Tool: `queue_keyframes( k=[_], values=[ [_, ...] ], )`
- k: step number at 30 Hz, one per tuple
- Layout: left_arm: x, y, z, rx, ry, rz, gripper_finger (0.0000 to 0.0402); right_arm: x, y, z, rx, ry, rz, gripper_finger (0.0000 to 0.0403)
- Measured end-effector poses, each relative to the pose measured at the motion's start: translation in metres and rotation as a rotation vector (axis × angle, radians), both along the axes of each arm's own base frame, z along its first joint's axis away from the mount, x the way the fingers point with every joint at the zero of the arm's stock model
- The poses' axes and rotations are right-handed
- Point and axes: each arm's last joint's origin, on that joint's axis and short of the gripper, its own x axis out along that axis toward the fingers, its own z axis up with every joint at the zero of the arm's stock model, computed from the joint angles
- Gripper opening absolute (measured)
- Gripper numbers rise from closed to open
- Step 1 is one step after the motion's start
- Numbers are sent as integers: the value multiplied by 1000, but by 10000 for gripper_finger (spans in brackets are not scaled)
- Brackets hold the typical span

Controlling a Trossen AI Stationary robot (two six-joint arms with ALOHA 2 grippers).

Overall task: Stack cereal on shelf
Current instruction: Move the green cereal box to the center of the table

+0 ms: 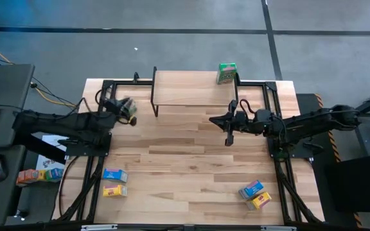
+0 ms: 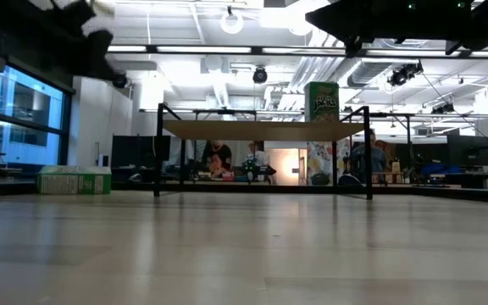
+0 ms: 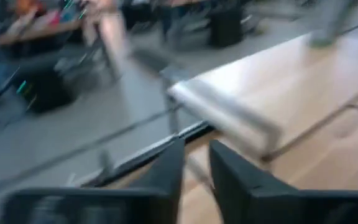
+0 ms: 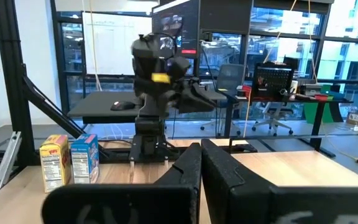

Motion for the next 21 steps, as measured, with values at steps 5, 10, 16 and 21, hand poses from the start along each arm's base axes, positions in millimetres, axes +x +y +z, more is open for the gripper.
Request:
queue_keyframes(
  k=[5, 10, 16, 21],
  values=[
    [-12, 19, -21, -189, 103, 186, 9, 0, 0, 0, 6, -1, 1, 0],
    [-11, 38, -34, -314, 172, 311, 1, 0, 0, 0, 6, -2, 1, 0],
    [-3, 57, -52, -384, 255, 464, 1, 0, 0, 0, 6, -2, 1, 0],
    [6, 71, -69, -411, 340, 516, 0, 0, 0, 0, 7, -1, 1, 0]
  ],
)
